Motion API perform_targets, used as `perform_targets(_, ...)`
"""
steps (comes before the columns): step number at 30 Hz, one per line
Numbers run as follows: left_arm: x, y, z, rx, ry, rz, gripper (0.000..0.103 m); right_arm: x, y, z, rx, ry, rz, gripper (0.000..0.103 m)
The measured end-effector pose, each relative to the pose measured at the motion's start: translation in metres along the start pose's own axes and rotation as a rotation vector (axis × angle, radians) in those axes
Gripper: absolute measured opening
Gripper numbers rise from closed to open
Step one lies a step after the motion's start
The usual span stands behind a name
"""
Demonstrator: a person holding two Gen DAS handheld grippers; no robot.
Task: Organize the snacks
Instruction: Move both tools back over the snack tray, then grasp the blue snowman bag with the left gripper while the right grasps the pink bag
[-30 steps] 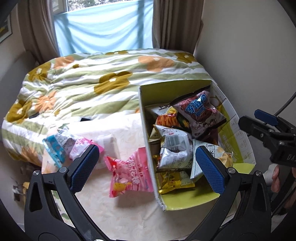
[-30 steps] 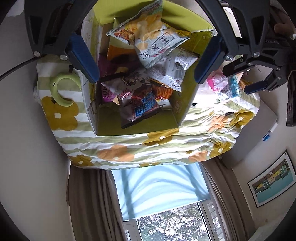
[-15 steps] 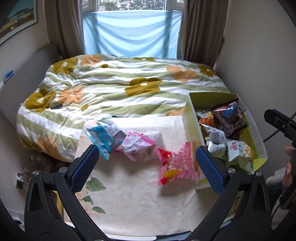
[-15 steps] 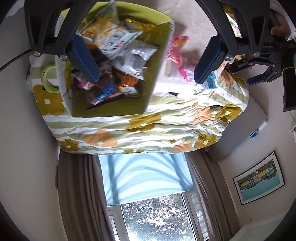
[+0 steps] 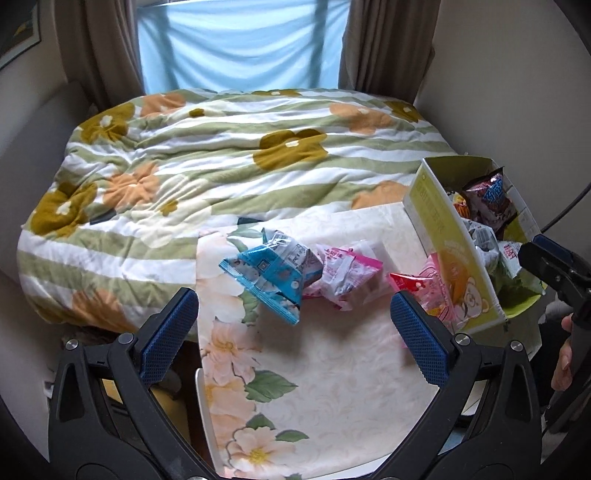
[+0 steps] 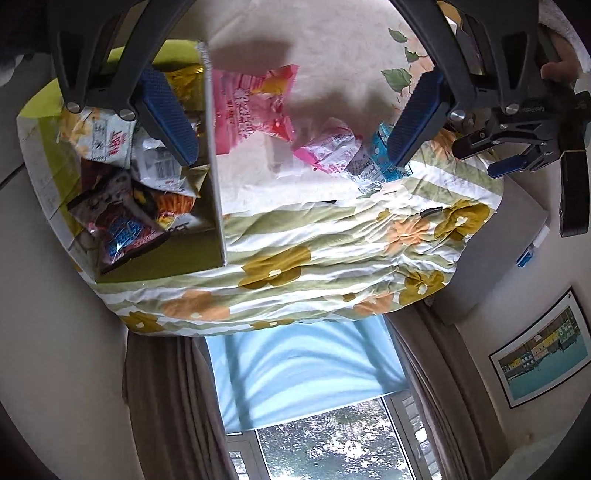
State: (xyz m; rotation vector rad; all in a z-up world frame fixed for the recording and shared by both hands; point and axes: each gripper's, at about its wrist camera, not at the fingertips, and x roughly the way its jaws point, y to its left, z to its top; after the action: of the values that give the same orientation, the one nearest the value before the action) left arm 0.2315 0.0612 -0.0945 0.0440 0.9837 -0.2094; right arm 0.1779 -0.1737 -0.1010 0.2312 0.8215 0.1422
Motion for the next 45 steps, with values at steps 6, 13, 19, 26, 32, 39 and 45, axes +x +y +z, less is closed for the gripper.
perform_targets(6, 0.054, 0.027, 0.013, 0.086, 0.07, -0.084, 0.103, 0.047, 0.033, -0.022, 0.086, 0.08, -0.086, 0.102)
perform_targets(13, 0.131, 0.037, 0.023, 0.128, 0.157, -0.157, 0.103, 0.104, 0.051, -0.05, 0.17, 0.152, -0.128, 0.102)
perform_targets(19, 0.187, 0.038, 0.02, 0.104, 0.232, -0.197, 0.103, 0.145, 0.054, -0.067, 0.215, 0.166, -0.134, 0.101)
perform_targets(26, 0.212, 0.039, 0.028, 0.139, 0.235, -0.167, 0.103, 0.179, 0.062, -0.069, 0.2, 0.179, -0.137, 0.1)
perform_targets(32, 0.229, 0.039, 0.032, 0.177, 0.245, -0.151, 0.103, 0.199, 0.059, -0.071, 0.229, 0.204, -0.14, 0.091)
perform_targets(39, 0.236, 0.036, 0.034, 0.263, 0.241, -0.179, 0.103, 0.209, 0.055, -0.072, 0.246, 0.232, -0.128, 0.083)
perform_targets(45, 0.246, 0.033, 0.026, 0.331, 0.261, -0.16, 0.072, 0.212, 0.055, -0.072, 0.245, 0.232, -0.129, 0.082)
